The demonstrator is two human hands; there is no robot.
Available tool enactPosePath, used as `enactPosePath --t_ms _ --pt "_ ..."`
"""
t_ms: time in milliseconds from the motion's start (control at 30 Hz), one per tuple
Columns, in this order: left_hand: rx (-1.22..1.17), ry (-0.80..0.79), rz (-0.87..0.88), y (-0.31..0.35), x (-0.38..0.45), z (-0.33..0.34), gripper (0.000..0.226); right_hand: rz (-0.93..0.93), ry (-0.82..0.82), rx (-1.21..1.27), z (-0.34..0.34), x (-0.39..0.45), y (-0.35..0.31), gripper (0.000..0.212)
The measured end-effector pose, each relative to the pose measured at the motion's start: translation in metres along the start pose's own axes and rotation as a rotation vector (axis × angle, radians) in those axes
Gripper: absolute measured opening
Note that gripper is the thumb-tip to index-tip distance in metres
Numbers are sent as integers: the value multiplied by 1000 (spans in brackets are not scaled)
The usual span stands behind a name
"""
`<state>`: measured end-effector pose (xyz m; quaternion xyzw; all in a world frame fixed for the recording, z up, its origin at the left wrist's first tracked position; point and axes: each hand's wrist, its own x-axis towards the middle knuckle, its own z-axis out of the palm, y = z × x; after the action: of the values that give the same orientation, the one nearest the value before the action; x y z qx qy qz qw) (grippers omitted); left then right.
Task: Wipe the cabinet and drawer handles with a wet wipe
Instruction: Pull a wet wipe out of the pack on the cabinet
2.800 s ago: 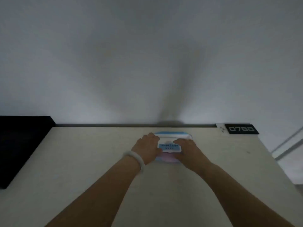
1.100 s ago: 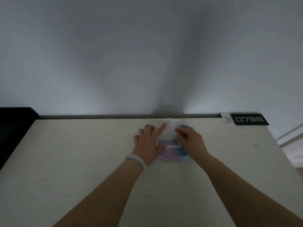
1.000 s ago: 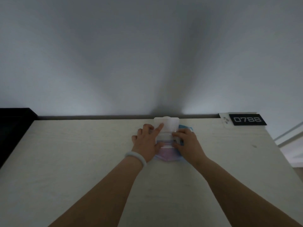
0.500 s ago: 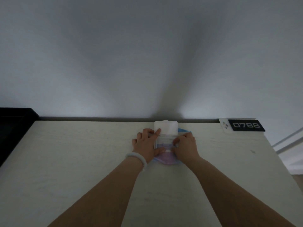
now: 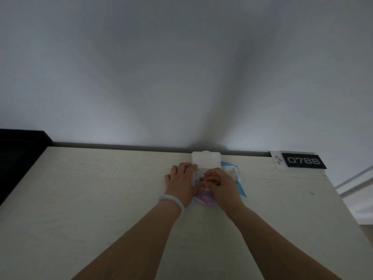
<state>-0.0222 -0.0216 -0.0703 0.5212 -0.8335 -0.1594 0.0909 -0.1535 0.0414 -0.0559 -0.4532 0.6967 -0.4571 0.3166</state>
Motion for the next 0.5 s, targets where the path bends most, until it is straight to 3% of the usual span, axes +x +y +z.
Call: enactPosePath --t_ms 67,200,367,433,500 --pt "-57 88 -11 1 -4 4 53 3 -4 -10 -1 -2 2 25" --pt "-126 131 -74 6 -10 9 56 -72 -78 -190 -4 -2 1 29" --pt "-153 127 -111 8 -8 7 22 -102 -7 -559 -8 11 12 28" --pt "-158 134 -100 10 -9 5 24 -99 -50 -600 -9 12 15 26" --pt "-168 113 -93 11 -9 2 41 -114 -70 -618 -10 13 14 24"
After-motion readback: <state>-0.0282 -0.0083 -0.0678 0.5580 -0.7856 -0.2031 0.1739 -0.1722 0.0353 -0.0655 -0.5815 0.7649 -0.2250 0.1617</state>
